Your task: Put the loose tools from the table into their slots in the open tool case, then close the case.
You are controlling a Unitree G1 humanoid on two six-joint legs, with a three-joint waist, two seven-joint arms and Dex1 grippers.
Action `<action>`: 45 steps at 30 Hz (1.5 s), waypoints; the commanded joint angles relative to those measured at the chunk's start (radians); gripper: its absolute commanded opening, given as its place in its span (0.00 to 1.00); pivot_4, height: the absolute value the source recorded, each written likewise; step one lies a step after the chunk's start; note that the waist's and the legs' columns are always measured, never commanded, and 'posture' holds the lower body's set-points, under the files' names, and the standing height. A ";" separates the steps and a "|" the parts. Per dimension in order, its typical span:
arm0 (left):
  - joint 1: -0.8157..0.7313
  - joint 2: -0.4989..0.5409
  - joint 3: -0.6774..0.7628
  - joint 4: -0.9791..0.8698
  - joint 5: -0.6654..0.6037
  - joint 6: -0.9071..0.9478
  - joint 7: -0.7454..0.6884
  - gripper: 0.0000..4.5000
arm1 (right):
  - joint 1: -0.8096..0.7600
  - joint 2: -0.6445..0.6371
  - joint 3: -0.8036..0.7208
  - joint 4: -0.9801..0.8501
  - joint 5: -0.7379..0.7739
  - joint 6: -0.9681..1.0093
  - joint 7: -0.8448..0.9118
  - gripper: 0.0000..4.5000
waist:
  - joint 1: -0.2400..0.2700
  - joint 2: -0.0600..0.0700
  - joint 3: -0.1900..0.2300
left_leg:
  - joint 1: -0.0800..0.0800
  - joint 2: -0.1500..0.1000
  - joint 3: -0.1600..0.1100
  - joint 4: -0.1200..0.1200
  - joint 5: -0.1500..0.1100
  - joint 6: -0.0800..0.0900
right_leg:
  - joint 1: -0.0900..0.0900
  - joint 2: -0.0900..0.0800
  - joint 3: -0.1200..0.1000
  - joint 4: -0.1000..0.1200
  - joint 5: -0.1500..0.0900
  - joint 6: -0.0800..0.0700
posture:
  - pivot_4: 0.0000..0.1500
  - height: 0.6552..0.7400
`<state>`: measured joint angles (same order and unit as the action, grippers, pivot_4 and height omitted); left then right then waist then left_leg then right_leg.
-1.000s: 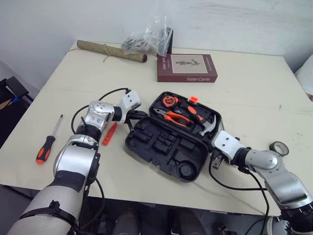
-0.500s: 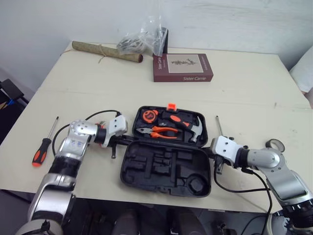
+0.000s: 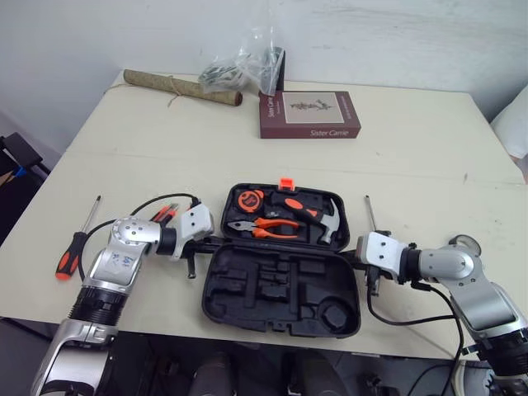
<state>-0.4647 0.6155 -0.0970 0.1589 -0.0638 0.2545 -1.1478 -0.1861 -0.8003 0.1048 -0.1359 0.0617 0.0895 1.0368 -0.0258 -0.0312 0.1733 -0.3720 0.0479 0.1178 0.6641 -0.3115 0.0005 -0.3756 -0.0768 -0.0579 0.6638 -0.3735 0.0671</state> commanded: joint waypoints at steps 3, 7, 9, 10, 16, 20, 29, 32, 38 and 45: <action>0.083 0.092 0.109 -0.127 -0.112 0.023 -0.027 0.01 | 0.074 -0.046 -0.138 -0.058 0.131 -0.157 0.071 0.00 | -0.004 0.001 0.001 | 0.000 0.000 0.000 -0.001 0.000 0.000 | 0.000 0.000 0.000 -0.001 0.000 0.000 | 1.00 1.00; 0.199 0.175 0.265 -0.261 -0.260 0.100 -0.062 0.01 | 0.204 -0.075 -0.288 -0.092 0.237 -0.232 0.118 0.00 | -0.001 0.002 0.002 | 0.000 0.001 0.000 -0.002 0.000 0.000 | 0.000 0.000 0.000 -0.002 0.000 0.000 | 1.00 1.00; 0.253 0.209 0.367 -0.294 -0.325 0.147 -0.046 0.01 | 0.287 -0.073 -0.384 -0.098 0.280 -0.265 0.128 0.00 | -0.001 0.002 0.002 | 0.001 0.000 -0.001 -0.002 0.000 0.000 | 0.002 -0.001 0.000 -0.003 0.000 0.000 | 1.00 1.00; 0.288 0.227 0.436 -0.272 -0.328 0.127 -0.032 0.01 | 0.348 -0.060 -0.454 -0.084 0.302 -0.275 0.127 0.00 | 0.001 0.003 0.002 | 0.002 0.000 -0.001 -0.002 0.000 0.000 | 0.003 -0.001 0.000 -0.003 0.000 0.000 | 1.00 1.00; 0.380 0.293 0.766 0.062 -0.294 -0.033 0.129 0.34 | 0.602 0.042 -0.766 0.077 0.389 -0.259 0.066 0.30 | 0.000 0.003 0.002 | 0.004 0.000 -0.002 -0.003 -0.002 0.002 | 0.005 -0.001 0.000 -0.004 0.000 0.000 | 1.00 1.00; 0.435 0.386 0.889 0.439 -0.251 -0.226 0.210 0.74 | 0.704 0.084 -0.883 0.277 0.341 -0.320 0.005 0.74 | -0.005 0.003 0.002 | 0.004 -0.001 0.000 -0.008 -0.006 0.007 | 0.003 -0.002 0.001 -0.006 0.000 0.000 | 1.00 1.00; 0.443 0.489 0.922 0.787 -0.260 -0.439 0.297 0.98 | 0.739 0.121 -0.991 0.472 0.359 -0.388 -0.132 0.99 | -0.005 0.004 0.000 | 0.014 -0.001 0.004 -0.017 -0.007 0.003 | 0.005 -0.003 0.005 -0.006 -0.001 -0.001 | 1.00 1.00; 0.401 0.453 0.895 0.719 -0.300 -0.468 0.234 0.98 | 0.725 0.157 -0.937 0.377 0.374 -0.358 -0.138 0.99 | -0.002 0.004 -0.001 | 0.015 -0.001 0.003 -0.019 -0.008 0.000 | 0.005 -0.003 0.005 -0.005 -0.002 -0.003 | 1.00 1.00; 0.369 0.334 0.779 0.342 -0.395 -0.354 0.158 0.98 | 0.675 0.224 -0.785 0.042 0.438 -0.208 -0.201 0.99 | -0.004 0.007 -0.003 | 0.015 -0.001 0.004 -0.018 -0.005 0.001 | 0.005 -0.003 0.005 -0.004 -0.002 -0.003 | 1.00 1.00; 0.412 0.278 0.678 -0.061 -0.511 -0.126 0.131 0.98 | 0.600 0.192 -0.649 -0.226 0.525 -0.051 -0.191 0.99 | -0.010 0.009 -0.003 | 0.014 0.000 0.004 -0.018 -0.003 -0.003 | 0.004 -0.001 0.005 -0.003 -0.002 -0.003 | 1.00 1.00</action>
<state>-0.0636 0.8936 0.5769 0.1687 -0.5351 0.0868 -1.0179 0.4198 -0.5978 -0.5528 -0.3116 0.5638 0.0271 0.8392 -0.0360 -0.0221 0.1705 -0.3578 0.0477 0.1221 0.6460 -0.3141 -0.0026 -0.3715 -0.0773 -0.0524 0.6607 -0.3752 0.0639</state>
